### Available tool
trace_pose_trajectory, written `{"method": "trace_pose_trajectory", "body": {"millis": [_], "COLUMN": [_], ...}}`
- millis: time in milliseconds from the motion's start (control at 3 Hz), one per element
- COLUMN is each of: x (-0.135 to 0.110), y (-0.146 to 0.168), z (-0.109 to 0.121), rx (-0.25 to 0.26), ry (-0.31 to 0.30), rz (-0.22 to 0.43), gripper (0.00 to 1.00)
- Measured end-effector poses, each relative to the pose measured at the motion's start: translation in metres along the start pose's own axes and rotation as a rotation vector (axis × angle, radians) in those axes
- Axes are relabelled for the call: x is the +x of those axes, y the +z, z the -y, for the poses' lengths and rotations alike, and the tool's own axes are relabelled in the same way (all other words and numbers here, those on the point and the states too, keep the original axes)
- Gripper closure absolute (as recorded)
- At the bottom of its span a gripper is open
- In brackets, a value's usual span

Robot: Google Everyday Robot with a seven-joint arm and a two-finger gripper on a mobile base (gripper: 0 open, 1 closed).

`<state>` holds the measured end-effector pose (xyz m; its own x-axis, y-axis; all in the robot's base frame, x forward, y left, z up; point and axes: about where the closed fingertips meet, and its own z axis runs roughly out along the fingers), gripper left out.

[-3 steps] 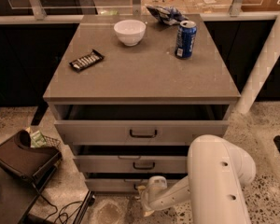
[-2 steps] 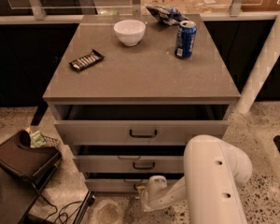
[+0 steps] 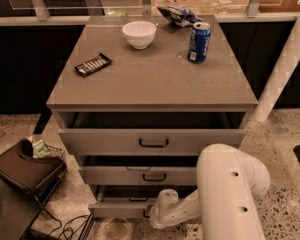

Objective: Open bottom drawer

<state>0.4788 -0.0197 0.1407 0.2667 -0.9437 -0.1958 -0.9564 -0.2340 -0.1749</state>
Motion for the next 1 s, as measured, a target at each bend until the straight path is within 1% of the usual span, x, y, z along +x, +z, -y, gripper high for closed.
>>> {"method": "trace_pose_trajectory", "body": {"millis": [1000], "x": [-0.0015], "y": [0.0004], "z": [0.0003], "rx": [0.000], "ry": [0.000], "rz": [0.000], "gripper": [1.00]}}
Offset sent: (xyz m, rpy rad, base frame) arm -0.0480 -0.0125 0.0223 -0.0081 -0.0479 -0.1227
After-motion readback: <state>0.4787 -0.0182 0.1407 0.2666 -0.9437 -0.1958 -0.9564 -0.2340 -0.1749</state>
